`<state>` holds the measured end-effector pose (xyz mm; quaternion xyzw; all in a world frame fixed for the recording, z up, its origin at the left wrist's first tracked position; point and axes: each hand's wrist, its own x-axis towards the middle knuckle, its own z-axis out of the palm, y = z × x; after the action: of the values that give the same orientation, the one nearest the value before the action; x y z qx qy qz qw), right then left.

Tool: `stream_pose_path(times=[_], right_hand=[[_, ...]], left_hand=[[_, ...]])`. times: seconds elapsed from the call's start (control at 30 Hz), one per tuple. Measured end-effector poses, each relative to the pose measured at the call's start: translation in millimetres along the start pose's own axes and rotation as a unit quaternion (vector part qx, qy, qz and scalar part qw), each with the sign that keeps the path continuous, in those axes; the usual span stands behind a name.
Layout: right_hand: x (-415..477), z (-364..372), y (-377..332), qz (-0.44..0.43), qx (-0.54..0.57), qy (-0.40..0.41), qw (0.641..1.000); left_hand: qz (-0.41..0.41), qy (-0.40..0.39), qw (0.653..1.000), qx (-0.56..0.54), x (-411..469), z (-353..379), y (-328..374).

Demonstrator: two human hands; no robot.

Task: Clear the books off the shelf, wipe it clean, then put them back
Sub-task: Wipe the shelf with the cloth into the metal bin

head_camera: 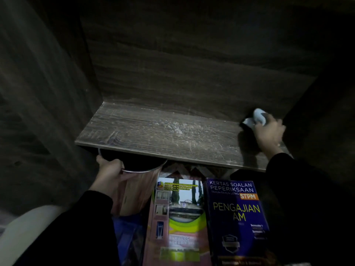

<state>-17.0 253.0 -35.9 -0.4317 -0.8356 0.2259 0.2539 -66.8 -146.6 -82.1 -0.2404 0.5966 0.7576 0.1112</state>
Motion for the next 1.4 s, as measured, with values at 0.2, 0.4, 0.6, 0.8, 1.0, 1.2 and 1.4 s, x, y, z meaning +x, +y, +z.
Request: stream_pose_path(times=[0.2, 0.4, 0.6, 0.8, 1.0, 1.2, 1.4], right_hand=[[43.7, -7.3, 37.6, -0.03, -0.15, -0.05, 0.987], [47.0, 6.1, 45.3, 0.004, -0.153, -0.15, 0.977], [43.4, -4.9, 27.0, -0.034, 0.035, -0.132, 0.99], [44.5, 1.1, 40.2, 0.0, -0.109, -0.07, 0.992], [34.4, 15.9, 31.1, 0.039, -0.09, -0.108, 0.989], [4.4, 43.3, -10.5, 0.008, -0.102, -0.12, 0.988], [-37.0, 78.2, -55.6, -0.113, -0.084, -0.148, 0.979]], left_hand=[[0.0, -0.002, 1.0, 0.004, -1.3, 0.9, 1.6], [0.0, -0.001, 1.0, 0.006, 12.2, -1.7, -2.4], [0.004, 0.005, 1.0, 0.012, 12.8, 0.7, -2.1], [-0.006, 0.003, 1.0, 0.017, 15.8, -1.5, -2.8], [-0.002, 0.01, 1.0, 0.022, 16.1, 1.1, -3.3], [-0.01, 0.013, 1.0, 0.025, 22.6, -0.3, -4.9], [0.004, 0.016, 1.0, 0.019, 13.6, 4.5, -2.3]])
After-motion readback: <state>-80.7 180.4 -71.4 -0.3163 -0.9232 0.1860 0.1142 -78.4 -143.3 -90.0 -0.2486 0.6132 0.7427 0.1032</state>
